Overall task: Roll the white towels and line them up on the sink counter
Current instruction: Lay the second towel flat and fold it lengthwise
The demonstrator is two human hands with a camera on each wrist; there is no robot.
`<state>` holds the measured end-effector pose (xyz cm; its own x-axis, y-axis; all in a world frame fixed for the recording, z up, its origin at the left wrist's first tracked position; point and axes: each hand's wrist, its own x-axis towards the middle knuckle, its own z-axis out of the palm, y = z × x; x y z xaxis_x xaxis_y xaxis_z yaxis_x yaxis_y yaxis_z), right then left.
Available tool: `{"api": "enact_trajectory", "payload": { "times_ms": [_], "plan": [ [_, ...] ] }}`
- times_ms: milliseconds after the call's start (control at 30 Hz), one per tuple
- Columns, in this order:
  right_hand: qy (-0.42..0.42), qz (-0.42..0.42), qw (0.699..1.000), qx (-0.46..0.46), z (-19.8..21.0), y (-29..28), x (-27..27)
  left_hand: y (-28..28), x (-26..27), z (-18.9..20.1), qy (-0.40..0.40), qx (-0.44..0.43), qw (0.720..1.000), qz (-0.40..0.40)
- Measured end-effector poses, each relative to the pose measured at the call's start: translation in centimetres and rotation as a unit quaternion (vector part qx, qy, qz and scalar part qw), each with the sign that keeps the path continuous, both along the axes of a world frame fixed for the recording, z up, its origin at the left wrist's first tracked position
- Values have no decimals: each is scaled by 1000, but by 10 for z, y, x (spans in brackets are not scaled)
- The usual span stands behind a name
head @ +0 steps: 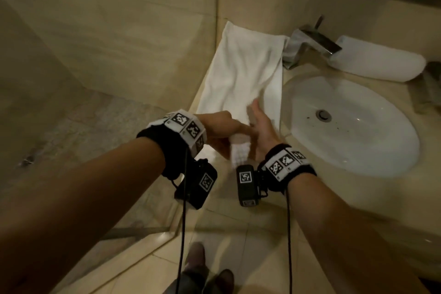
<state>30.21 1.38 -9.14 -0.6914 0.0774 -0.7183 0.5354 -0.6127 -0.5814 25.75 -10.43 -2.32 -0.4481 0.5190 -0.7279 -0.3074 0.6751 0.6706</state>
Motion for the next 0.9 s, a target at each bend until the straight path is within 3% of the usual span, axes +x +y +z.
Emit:
{"api": "enact_trajectory", "payload": {
  "times_ms": [33,100,200,267,300,367,467,533,667,767,833,900],
  "plan": [
    [-3,9,1000,-11,-2,0,13,-1,6,-2,-57,26,998,18],
    [-4,28,999,18,-14,5,30,-7,9,-8,-53,47,995,67],
    [-21,42,989,138,-21,12,50,-29,6,-28,132,-20,985,107],
    [-38,27,972,231,-23,16,55,-49,1,-47,291,-141,944,73],
    [-46,21,964,260,-25,18,56,-59,0,-56,334,-189,921,70],
    [-67,30,947,311,-26,17,57,-74,3,-70,329,-239,909,93],
    [-95,67,908,404,-24,11,58,-82,10,-88,291,-249,917,109],
    [-98,68,894,433,-25,7,59,-80,11,-95,298,-240,917,109],
    [-62,47,908,411,-31,4,63,-72,14,-93,294,-206,926,118],
    [-67,103,887,444,-30,4,65,-69,18,-86,315,-163,923,147],
    [-67,109,882,453,-27,6,63,-69,20,-77,343,-101,919,164],
    [-84,75,878,465,-22,9,63,-71,20,-66,321,16,921,218]
  ]
}}
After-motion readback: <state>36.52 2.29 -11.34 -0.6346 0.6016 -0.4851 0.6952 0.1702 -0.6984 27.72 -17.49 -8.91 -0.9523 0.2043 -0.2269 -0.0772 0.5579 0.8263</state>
